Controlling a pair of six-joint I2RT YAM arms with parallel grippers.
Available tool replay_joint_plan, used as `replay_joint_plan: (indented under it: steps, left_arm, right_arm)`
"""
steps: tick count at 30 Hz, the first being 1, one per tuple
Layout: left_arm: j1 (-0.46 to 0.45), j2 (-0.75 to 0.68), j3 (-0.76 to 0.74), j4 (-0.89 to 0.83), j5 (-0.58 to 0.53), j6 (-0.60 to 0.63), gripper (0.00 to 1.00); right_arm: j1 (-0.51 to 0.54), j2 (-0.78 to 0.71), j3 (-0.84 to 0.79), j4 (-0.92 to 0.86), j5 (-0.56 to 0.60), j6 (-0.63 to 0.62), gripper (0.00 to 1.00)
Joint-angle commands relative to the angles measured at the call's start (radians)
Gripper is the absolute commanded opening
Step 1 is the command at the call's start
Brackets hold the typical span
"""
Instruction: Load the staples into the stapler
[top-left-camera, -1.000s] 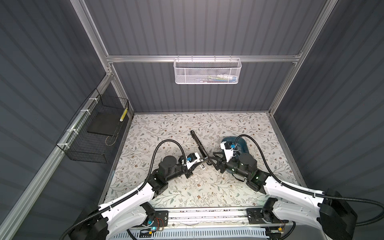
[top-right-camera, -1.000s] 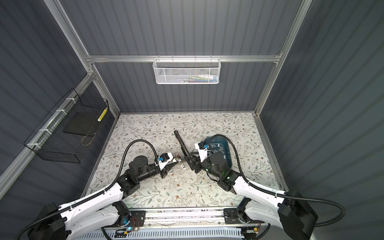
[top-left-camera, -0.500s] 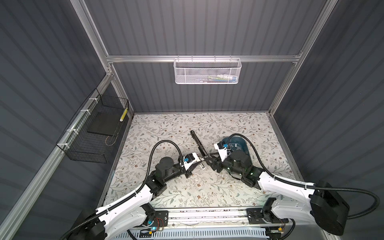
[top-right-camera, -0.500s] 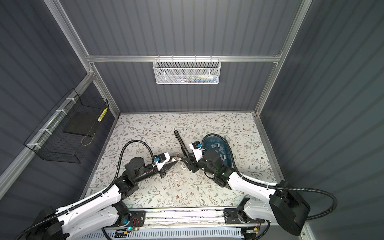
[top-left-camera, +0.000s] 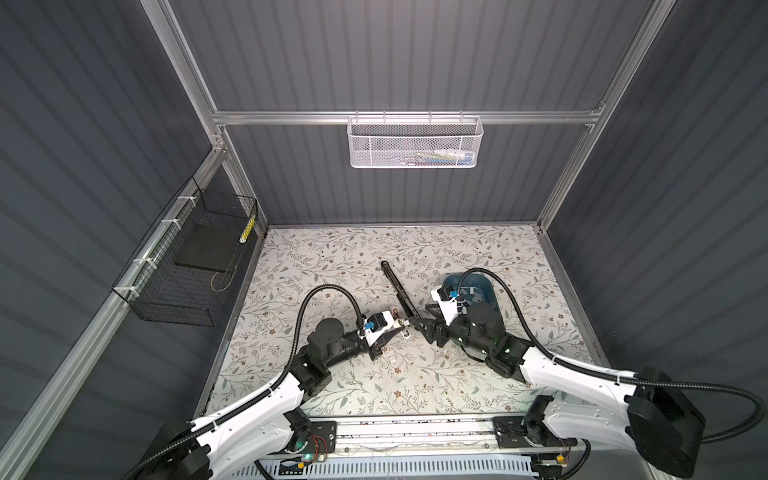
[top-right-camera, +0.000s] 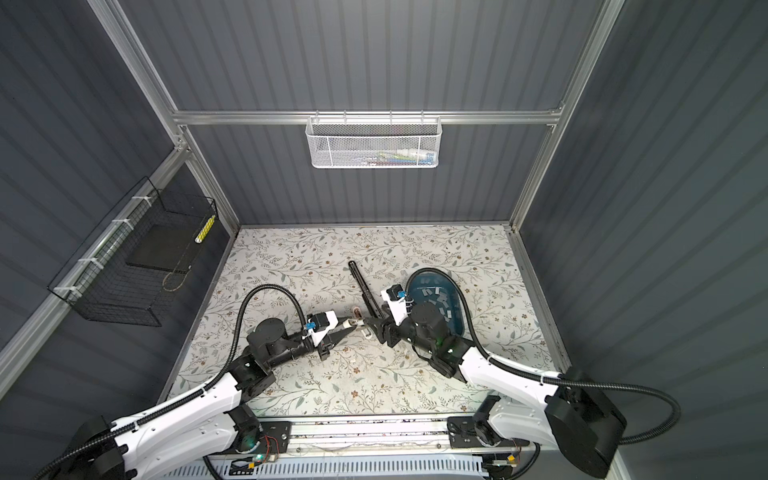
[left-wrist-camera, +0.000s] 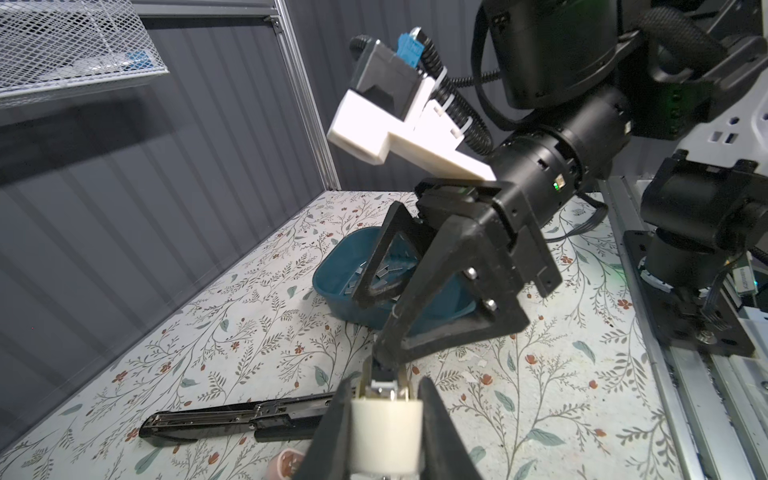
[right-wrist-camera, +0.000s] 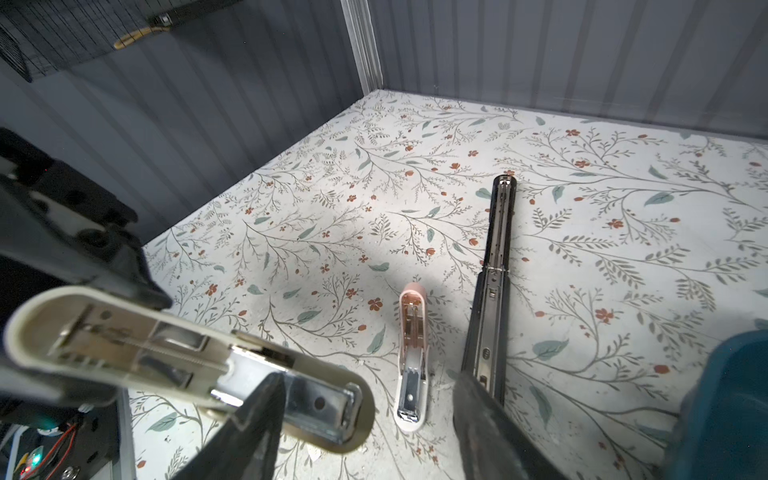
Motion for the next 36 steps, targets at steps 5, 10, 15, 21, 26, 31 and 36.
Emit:
replay_joint_plan:
  steps: [5,10,15,21,26,31,36]
  left_arm:
    - [-0.001,0.015,0.033,-0.015,0.074,0.054,0.0]
    - [-0.001,0.034,0.059,-0.05,0.163,0.081,0.0]
    - [0.0,0.054,0.08,-0.071,0.26,0.111,0.0]
    - [-0.001,0.074,0.099,-0.097,0.336,0.136,0.0]
    - [-0.001,0.103,0.12,-0.12,0.402,0.153,0.0]
    - [-0.001,0.144,0.156,-0.167,0.443,0.166,0.0]
    - [-0.002,0.165,0.179,-0.194,0.471,0.174,0.0]
  right_arm:
    - [0.006,-0.196,-0.261,0.274,-0.099,-0.238,0.7]
    - [0.009,-0.385,-0.34,0.157,-0.132,-0.341,0.75]
    - [0.009,-0.451,-0.279,-0.062,-0.15,-0.355,0.7]
    - [0.009,-0.444,-0.262,-0.075,-0.204,-0.34,0.74]
    - [0.011,-0.398,-0.228,-0.096,-0.241,-0.333,0.75]
    - [0.012,-0.347,-0.205,-0.088,-0.258,-0.327,0.77]
    - [0.018,-0.295,-0.187,-0.068,-0.274,-0.331,0.76]
